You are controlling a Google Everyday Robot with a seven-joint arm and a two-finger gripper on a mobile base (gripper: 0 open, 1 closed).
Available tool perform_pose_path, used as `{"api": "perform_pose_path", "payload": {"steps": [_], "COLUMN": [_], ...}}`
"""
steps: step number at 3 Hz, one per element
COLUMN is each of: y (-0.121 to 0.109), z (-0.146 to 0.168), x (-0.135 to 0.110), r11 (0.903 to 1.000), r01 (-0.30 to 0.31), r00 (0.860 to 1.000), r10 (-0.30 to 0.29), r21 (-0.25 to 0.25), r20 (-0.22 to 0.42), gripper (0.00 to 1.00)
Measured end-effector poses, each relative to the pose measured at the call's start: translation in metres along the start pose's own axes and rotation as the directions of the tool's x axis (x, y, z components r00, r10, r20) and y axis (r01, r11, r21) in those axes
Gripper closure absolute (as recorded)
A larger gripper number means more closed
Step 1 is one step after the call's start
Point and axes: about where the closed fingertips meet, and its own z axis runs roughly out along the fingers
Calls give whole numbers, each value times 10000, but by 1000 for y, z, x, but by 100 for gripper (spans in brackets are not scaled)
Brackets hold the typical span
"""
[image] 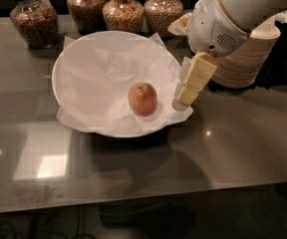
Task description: Pick apple from white bowl
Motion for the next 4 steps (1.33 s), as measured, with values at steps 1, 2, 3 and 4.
{"api": "perform_pose_path", "payload": {"steps": [1, 2, 3, 4], "y": [-3, -3, -2, -2], "z": [15, 28, 44, 62], "x": [-11, -12, -16, -19], "r11": [9994, 9980, 9951, 9907], "r01": [175, 168, 394, 724], "r00": [9992, 9979, 9957, 9928], "r10": [-163, -130, -314, -606], "r21": [-298, -602, -907, -1148], "r20": [375, 638, 872, 1031], "gripper": [11, 11, 10, 13]}}
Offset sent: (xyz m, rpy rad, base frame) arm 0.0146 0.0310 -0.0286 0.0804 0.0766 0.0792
